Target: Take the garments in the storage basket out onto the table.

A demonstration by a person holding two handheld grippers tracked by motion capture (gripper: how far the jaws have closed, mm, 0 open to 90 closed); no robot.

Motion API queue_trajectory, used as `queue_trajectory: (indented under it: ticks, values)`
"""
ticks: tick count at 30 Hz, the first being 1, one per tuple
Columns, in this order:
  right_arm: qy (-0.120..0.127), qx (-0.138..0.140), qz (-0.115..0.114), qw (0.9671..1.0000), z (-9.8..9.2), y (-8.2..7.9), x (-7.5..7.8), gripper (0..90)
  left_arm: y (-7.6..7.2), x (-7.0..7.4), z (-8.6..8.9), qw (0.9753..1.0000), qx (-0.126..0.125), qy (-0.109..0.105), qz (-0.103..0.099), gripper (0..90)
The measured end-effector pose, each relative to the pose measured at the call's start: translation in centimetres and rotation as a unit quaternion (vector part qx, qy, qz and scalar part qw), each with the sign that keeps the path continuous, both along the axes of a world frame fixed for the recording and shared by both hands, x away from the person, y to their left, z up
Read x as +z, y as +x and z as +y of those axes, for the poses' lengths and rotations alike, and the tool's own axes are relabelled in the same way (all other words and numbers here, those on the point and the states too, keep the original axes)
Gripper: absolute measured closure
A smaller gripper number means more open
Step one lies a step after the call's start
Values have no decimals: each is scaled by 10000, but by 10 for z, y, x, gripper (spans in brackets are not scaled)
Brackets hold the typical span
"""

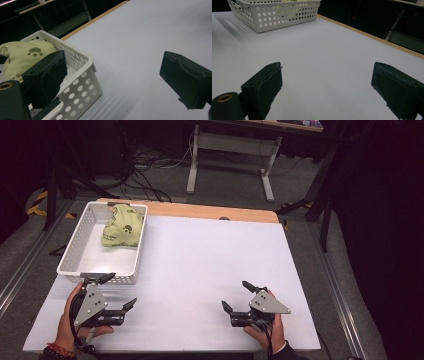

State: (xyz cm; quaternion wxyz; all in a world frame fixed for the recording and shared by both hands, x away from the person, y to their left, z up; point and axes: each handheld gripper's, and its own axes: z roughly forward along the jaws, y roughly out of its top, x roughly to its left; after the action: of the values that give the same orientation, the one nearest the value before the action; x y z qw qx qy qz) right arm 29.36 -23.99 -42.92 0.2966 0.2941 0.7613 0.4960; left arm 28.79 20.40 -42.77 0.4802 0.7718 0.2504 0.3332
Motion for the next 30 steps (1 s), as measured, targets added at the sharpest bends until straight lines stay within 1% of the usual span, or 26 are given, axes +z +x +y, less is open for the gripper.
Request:
queue_trajectory:
  ticks: [1, 3, 5, 7, 9, 10, 11, 12, 14, 15, 17, 19, 20, 21, 22, 23, 24, 25, 26, 27, 28, 29, 30]
  values:
    - [26, -7, -2, 10000, 0, 0, 0, 107, 0, 1, 1, 10000, 11, -49, -16, 85]
    - [37, -50, -4, 10000, -1, 0, 0, 107, 3, 4, 3, 10000, 56, -53, 20, 87]
    - [42, -100, -21, 9999, -1, 0, 0, 108, 6, 8, 4, 9999, 123, 50, 68, 93]
    - [146, -20, -43, 9999, -2, 0, 0, 104, 9, 11, 5, 9997, 155, 148, 97, 92]
    - [159, -4, -63, 9999, -3, 0, 0, 104, 11, 14, 6, 9997, 188, 116, 133, 92]
    - [145, -37, -72, 9999, -3, 0, 0, 104, 15, 17, 8, 9994, 263, 108, 175, 92]
    - [141, -78, -74, 9998, -3, 0, 0, 105, 18, 19, 10, 9995, 250, 34, 204, 92]
    - [144, -94, -54, 9998, -4, 0, 0, 105, 20, 21, 11, 9994, 246, 27, 242, 92]
    - [133, -105, -19, 9999, -4, 1, -1, 105, 26, 24, 11, 9990, 341, 132, 252, 94]
    - [105, -120, -17, 9999, -4, 1, -1, 105, 30, 26, 11, 9988, 364, 149, 275, 94]
    - [47, -145, 57, 9999, -3, 2, -2, 109, 39, 31, 13, 9987, 399, 103, 301, 96]
    - [-49, -192, 137, 9997, -2, 4, -4, 110, 50, 36, 15, 9982, 442, 79, 391, 96]
    - [-19, -168, 233, 9996, -1, 4, -5, 110, 56, 39, 17, 9981, 446, 30, 427, 92]
    - [-34, -135, 278, 9995, -1, 5, -6, 110, 62, 42, 18, 9978, 479, 26, 462, 88]
    - [-62, -124, 310, 9994, 0, 5, -7, 110, 62, 42, 18, 9978, 479, 26, 462, 84]
    - [-112, -114, 321, 9994, 1, 5, -7, 110, 76, 48, 19, 9967, 563, 122, 572, 76]
    - [-123, -92, 318, 9994, 1, 5, -8, 110, 85, 51, 20, 9958, 611, 180, 650, 70]
    - [-111, -66, 367, 9992, 2, 5, -8, 110, 93, 53, 20, 9949, 644, 257, 727, 70]
    - [-111, -66, 367, 9992, 2, 5, -8, 110, 93, 53, 20, 9949, 644, 257, 727, 66]
    - [-152, -48, 368, 9992, 2, 5, -9, 110, 104, 55, 20, 9931, 686, 396, 864, 66]
    - [-168, -31, 401, 9991, 3, 6, -10, 110, 111, 55, 20, 9922, 677, 479, 931, 58]
    - [-240, -7, 468, 9986, 4, 6, -11, 111, 125, 56, 20, 9904, 719, 619, 1006, 65]
    - [-270, -1, 496, 9984, 4, 6, -12, 110, 132, 57, 20, 9894, 754, 690, 1027, 65]
